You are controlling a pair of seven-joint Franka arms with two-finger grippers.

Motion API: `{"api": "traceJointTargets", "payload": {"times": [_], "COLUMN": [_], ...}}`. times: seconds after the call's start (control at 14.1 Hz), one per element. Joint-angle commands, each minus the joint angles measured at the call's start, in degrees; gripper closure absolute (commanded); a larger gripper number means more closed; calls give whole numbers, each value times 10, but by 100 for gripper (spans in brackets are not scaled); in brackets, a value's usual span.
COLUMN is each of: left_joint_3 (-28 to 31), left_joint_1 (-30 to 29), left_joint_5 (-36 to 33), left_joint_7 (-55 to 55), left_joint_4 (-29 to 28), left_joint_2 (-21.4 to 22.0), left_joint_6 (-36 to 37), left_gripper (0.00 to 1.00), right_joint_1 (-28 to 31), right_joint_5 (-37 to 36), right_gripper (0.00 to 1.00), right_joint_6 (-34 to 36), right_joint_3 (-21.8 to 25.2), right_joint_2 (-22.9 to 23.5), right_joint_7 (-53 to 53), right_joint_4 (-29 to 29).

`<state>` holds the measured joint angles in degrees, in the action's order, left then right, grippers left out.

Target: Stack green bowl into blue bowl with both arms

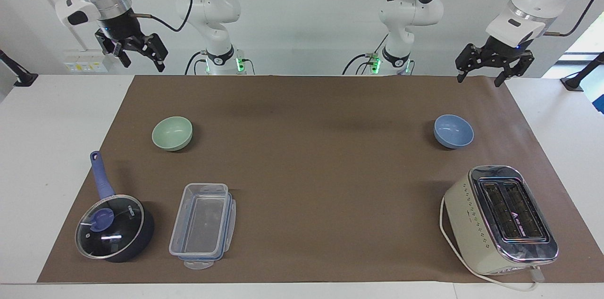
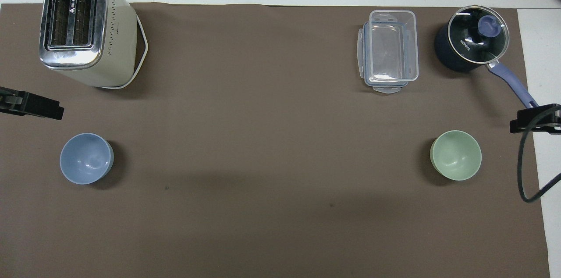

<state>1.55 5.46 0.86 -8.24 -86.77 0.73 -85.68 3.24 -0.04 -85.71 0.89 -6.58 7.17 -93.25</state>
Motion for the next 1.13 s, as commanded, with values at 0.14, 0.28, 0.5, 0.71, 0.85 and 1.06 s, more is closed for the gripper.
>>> {"api": "traceJointTargets", "payload": {"times": [0.14, 0.28, 0.5, 0.71, 0.85, 1.06], "left_joint_3": [-1, -1, -2, -2, -2, -2], "left_joint_1": [-2, -1, 2, 4, 5, 5], "left_joint_5": [-4, -4, -4, -4, -4, -4], "left_joint_7": [5, 7, 6, 6, 5, 2], "left_joint_4": [-18, -18, -17, -17, -18, -18], "left_joint_2": [14, 14, 14, 14, 14, 14], "left_joint_6": [-8, -7, -6, -5, -5, -6], "left_gripper": [0, 0, 0, 0, 0, 0], "right_joint_1": [5, 4, 5, 5, 5, 5], "right_joint_5": [13, 13, 13, 13, 13, 13], "right_gripper": [0, 0, 0, 0, 0, 0], "right_joint_6": [3, 4, 4, 4, 4, 4], "right_joint_3": [1, 1, 1, 2, 2, 2], "right_joint_2": [-14, -14, -14, -14, -14, -14], "right_joint_7": [1, 1, 1, 1, 1, 1], "right_joint_4": [-14, -14, -14, -14, -14, -14]}}
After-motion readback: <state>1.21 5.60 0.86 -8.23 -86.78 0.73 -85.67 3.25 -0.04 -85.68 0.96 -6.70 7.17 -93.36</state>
